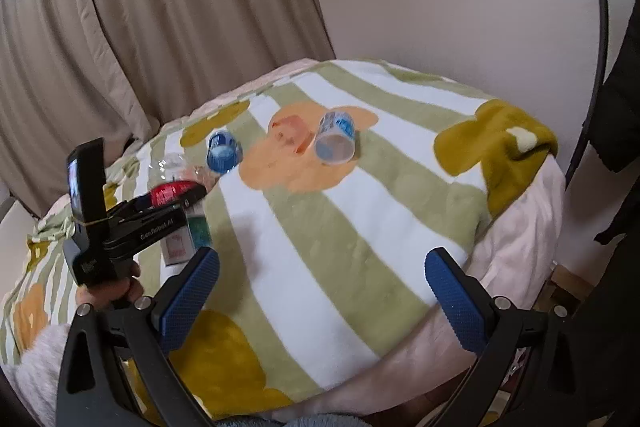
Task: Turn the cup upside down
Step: 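Lift and flip the bottle with the left tool, set it down standing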
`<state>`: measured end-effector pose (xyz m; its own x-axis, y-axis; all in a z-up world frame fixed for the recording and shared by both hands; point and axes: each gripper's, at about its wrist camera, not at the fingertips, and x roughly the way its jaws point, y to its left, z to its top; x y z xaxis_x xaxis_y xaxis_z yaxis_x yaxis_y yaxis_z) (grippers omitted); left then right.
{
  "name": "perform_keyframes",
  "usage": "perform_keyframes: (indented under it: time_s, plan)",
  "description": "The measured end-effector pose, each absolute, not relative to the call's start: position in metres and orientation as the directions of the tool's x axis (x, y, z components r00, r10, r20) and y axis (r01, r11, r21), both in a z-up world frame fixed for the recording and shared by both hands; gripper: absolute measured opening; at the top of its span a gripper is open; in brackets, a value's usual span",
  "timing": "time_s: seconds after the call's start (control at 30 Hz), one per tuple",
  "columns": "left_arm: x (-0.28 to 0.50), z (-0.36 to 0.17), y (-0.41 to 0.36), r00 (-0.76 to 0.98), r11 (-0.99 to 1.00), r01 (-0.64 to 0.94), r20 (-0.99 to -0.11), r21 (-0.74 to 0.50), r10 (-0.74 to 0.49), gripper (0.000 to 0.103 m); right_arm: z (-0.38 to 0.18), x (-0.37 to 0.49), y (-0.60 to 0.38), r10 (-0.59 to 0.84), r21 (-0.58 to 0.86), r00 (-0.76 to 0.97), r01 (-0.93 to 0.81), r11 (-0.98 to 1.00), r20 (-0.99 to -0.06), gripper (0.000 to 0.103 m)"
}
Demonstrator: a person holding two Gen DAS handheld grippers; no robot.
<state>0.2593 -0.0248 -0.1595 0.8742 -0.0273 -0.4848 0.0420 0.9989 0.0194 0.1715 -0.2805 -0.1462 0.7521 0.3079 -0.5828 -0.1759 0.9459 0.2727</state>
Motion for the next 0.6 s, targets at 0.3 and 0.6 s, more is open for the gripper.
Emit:
perform_keyframes:
  time_s: [0.3, 0.6]
  plan:
    - [0.280, -0.189, -0.037, 0.895, 0.997, 0.013, -0.445, 0.081, 0.024, 0.069, -0.164, 0.174, -0.277, 0.307, 0.276, 0.727, -0.167, 0.947, -0.614, 0.103]
    - [0.264, -0.199, -0.043, 0.811, 0.993, 0.094, -0.584, 0.071, -0.035, 0.066, -0.164, 0.175, -0.272, 0.324, 0.292, 0.720, -0.175, 0.940, -0.613, 0.103]
